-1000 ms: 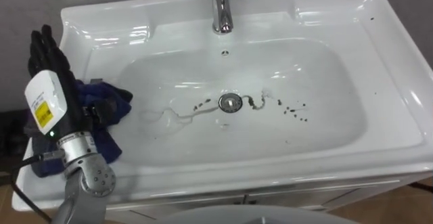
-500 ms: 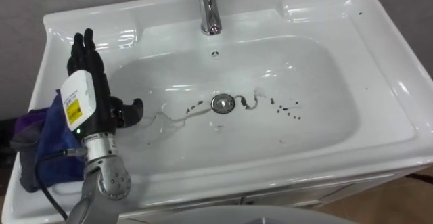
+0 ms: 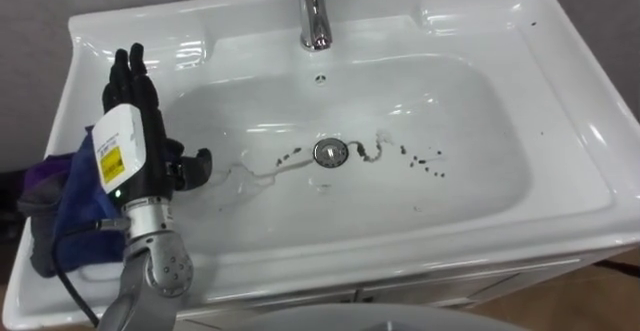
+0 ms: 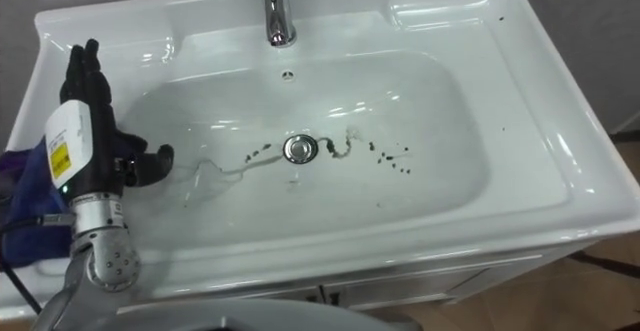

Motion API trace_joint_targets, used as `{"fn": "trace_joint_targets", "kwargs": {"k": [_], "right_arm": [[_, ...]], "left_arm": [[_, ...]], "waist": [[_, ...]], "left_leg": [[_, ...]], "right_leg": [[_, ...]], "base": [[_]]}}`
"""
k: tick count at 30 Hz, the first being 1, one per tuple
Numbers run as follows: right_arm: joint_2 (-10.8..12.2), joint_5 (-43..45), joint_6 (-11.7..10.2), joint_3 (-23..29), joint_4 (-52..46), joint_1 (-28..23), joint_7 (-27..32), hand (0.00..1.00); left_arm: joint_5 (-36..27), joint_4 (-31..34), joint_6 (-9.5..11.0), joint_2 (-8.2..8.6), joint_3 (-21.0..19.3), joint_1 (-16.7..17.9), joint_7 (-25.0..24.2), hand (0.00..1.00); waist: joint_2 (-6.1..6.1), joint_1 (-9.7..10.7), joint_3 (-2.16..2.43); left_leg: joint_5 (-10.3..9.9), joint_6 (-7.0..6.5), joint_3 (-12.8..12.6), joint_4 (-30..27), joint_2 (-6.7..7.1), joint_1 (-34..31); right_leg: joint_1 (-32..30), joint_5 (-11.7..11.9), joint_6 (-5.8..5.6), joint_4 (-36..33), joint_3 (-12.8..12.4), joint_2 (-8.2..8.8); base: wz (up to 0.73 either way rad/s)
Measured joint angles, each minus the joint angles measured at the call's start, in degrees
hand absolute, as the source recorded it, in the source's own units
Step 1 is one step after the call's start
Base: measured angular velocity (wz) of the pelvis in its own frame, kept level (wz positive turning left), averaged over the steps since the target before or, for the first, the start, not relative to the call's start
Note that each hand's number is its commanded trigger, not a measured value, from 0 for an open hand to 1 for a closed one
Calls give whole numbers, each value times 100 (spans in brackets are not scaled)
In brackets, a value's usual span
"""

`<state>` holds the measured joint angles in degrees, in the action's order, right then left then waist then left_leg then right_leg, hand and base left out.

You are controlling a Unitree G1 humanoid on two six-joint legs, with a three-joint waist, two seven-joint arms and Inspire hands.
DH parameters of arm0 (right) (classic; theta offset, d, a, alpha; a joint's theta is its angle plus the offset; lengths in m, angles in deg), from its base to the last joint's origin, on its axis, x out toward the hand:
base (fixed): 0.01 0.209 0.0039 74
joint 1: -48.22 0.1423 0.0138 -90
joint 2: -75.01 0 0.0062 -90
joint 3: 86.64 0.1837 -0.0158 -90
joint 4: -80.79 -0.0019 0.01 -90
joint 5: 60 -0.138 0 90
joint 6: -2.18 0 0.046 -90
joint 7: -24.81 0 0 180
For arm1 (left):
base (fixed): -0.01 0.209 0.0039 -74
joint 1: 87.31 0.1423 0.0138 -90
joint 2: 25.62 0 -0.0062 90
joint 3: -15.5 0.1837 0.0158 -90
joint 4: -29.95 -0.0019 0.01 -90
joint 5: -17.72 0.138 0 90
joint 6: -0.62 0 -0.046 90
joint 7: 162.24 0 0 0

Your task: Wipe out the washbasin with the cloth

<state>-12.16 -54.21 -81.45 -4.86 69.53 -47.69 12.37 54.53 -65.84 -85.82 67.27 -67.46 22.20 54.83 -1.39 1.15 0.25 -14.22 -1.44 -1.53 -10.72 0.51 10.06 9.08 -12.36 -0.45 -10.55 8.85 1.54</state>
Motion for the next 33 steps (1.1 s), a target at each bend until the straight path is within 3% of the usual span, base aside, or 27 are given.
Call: {"fn": "trace_joint_targets", "kwargs": {"k": [7,11,15,27,33], "right_arm": [[-8,27,-2,3,-39,-53,41,0],[-11,34,21,49,-27,-126,26,0],[-14,41,64,49,-26,-88,58,0],[-30,168,75,61,-82,-80,193,0],[-54,105,56,52,-74,-66,307,0]], "left_arm": [[277,2,-23,-17,-131,33,152,0],[556,-11,-22,-19,-558,41,236,0],[551,-154,-56,-18,-893,182,525,0],[568,-608,-49,16,-908,342,988,0],[668,-670,-12,36,-901,463,1003,0]], "waist": [[-112,-117,0],[-140,-313,-1],[-145,-326,6],[-119,-337,25],[-48,-490,64]], "left_leg": [[0,0,22,0,0,-3],[0,0,22,14,-8,3],[0,1,49,27,-9,18],[1,1,211,-9,9,-66],[3,4,289,-57,17,-90]], "right_leg": [[-16,0,0,-12,-46,-8],[-19,1,5,-8,-61,-21],[-7,3,7,-9,15,-16],[-2,-12,23,-23,239,23],[9,-21,29,-1,308,27]], "base": [[-1],[-1],[1],[7],[6]]}}
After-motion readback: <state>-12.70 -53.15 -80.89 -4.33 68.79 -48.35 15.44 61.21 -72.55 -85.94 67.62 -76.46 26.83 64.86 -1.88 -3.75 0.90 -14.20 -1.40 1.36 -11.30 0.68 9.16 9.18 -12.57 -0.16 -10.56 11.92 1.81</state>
